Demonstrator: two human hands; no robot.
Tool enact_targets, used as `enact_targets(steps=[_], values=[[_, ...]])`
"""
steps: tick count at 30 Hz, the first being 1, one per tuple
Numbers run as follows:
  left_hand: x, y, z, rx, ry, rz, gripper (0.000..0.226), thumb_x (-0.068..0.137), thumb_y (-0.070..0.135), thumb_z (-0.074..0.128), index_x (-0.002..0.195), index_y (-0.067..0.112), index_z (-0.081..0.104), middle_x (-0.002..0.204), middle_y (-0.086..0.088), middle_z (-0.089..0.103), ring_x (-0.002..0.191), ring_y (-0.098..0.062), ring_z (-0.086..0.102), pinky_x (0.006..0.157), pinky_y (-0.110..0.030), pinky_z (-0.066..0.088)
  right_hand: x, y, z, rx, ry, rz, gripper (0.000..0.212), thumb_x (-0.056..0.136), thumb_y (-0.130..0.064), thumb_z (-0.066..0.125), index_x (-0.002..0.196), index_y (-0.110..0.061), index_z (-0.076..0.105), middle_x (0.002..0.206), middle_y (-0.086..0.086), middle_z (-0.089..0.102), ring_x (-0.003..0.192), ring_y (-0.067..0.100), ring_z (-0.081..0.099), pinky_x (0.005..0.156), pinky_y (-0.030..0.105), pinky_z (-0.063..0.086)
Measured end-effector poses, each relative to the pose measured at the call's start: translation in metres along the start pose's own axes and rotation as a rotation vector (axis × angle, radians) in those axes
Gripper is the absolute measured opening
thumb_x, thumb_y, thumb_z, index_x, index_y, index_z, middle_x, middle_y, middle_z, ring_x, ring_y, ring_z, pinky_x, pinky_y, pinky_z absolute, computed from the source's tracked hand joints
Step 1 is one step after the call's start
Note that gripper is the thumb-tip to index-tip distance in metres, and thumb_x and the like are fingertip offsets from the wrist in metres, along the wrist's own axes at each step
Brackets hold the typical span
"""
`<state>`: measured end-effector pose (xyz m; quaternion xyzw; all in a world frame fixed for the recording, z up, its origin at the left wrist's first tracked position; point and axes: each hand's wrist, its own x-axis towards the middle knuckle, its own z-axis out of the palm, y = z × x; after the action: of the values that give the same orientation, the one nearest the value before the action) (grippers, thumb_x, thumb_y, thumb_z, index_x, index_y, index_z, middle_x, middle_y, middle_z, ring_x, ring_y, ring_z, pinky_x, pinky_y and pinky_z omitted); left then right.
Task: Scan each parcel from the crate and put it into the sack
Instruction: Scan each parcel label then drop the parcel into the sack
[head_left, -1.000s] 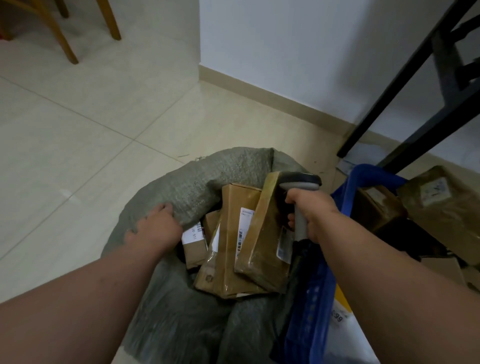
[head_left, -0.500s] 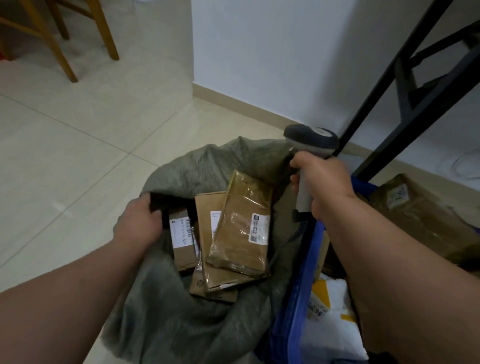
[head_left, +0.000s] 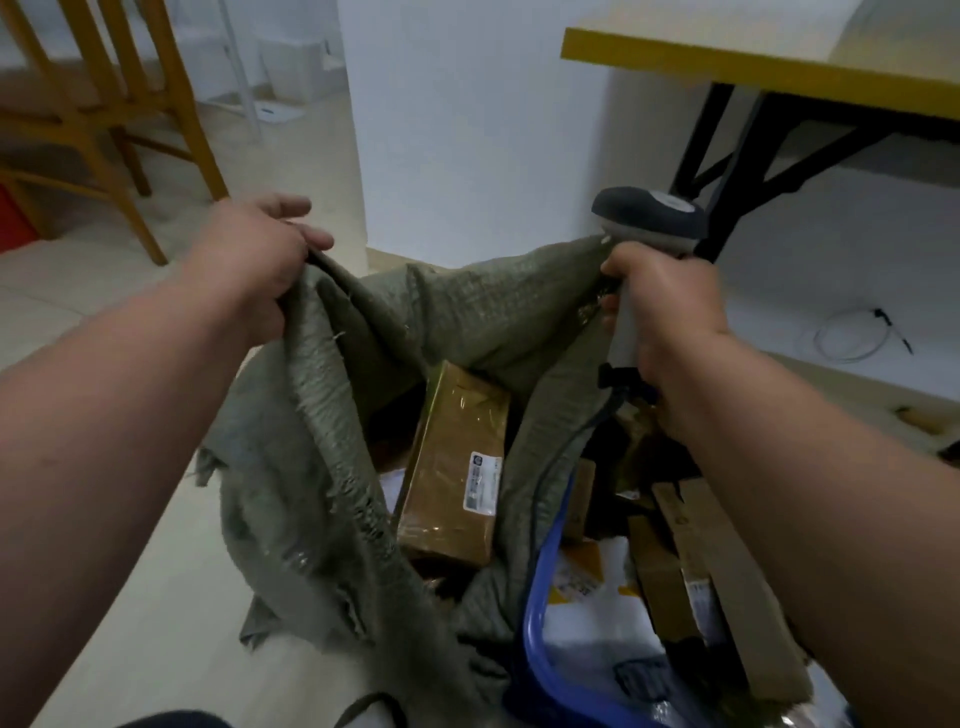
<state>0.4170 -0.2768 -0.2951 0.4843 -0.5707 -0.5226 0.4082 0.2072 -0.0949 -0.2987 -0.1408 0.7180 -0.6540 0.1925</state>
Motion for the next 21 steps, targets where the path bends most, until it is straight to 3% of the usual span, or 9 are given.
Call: enact_targets(steps=[3, 8, 11, 13, 15, 17, 21], values=[[-0.015, 0.038, -0.008, -0.031, 0.004, 0.158, 0.031, 0.087, -0.006, 0.052, 0.093, 0.021, 0.065, 0.089, -0.003, 0.07, 0.092, -0.013, 0.069, 0.067, -0.021, 0.054, -0.01, -0.023, -0.008, 0.063, -0.024, -0.087, 0.008, 0.079, -0.01, 0.064, 0.085, -0.014, 0.059, 0.077, 0.006, 0.059, 0.065, 0.017, 0.058, 0.057, 0.029, 0.05], [-0.02, 0.076, -0.031, -0.126, 0.105, 0.376, 0.026, 0.082, 0.006, 0.06, 0.09, 0.029, 0.064, 0.091, 0.001, 0.071, 0.091, -0.011, 0.07, 0.075, -0.027, 0.058, -0.018, -0.052, -0.012, 0.129, 0.016, -0.295, 0.008, 0.072, -0.012, 0.064, 0.079, -0.015, 0.06, 0.074, 0.008, 0.057, 0.065, 0.019, 0.057, 0.054, 0.03, 0.046], [-0.013, 0.048, -0.044, -0.052, 0.207, 0.308, 0.026, 0.083, 0.002, 0.061, 0.096, 0.025, 0.064, 0.096, -0.001, 0.069, 0.096, -0.015, 0.067, 0.087, -0.034, 0.058, -0.013, -0.041, -0.009, 0.034, 0.026, -0.305, 0.008, 0.066, -0.019, 0.064, 0.073, -0.018, 0.06, 0.073, 0.011, 0.058, 0.068, 0.024, 0.058, 0.059, 0.037, 0.046], [-0.01, 0.009, -0.049, 0.074, 0.17, 0.207, 0.029, 0.086, -0.001, 0.06, 0.104, 0.022, 0.062, 0.092, -0.001, 0.064, 0.096, -0.018, 0.063, 0.092, -0.036, 0.055, -0.005, -0.021, -0.007, -0.081, 0.018, -0.218, 0.017, 0.061, -0.024, 0.064, 0.077, -0.019, 0.062, 0.075, 0.01, 0.062, 0.071, 0.026, 0.061, 0.065, 0.041, 0.052], [-0.009, -0.033, -0.053, 0.192, 0.079, 0.07, 0.031, 0.085, -0.004, 0.061, 0.106, 0.019, 0.06, 0.088, -0.003, 0.061, 0.094, -0.023, 0.061, 0.088, -0.037, 0.052, 0.005, 0.004, -0.003, -0.205, -0.008, -0.106, 0.026, 0.063, -0.026, 0.066, 0.086, -0.014, 0.066, 0.077, 0.01, 0.065, 0.073, 0.028, 0.064, 0.069, 0.043, 0.056], [-0.009, -0.071, -0.058, 0.366, 0.029, -0.056, 0.029, 0.082, -0.002, 0.067, 0.101, 0.019, 0.063, 0.092, -0.01, 0.065, 0.087, -0.026, 0.062, 0.078, -0.036, 0.053, 0.014, 0.027, 0.0, -0.298, -0.026, -0.046, 0.021, 0.069, -0.023, 0.069, 0.086, -0.011, 0.066, 0.074, 0.01, 0.065, 0.07, 0.028, 0.065, 0.068, 0.041, 0.056], [-0.005, -0.108, -0.065, 0.773, -0.095, -0.147, 0.011, 0.077, 0.021, 0.079, 0.08, 0.021, 0.069, 0.087, -0.01, 0.069, 0.083, -0.029, 0.063, 0.073, -0.036, 0.053, 0.027, 0.057, 0.006, -0.362, -0.052, -0.031, 0.014, 0.074, -0.019, 0.07, 0.082, -0.01, 0.065, 0.07, 0.009, 0.064, 0.063, 0.024, 0.062, 0.061, 0.037, 0.053]])
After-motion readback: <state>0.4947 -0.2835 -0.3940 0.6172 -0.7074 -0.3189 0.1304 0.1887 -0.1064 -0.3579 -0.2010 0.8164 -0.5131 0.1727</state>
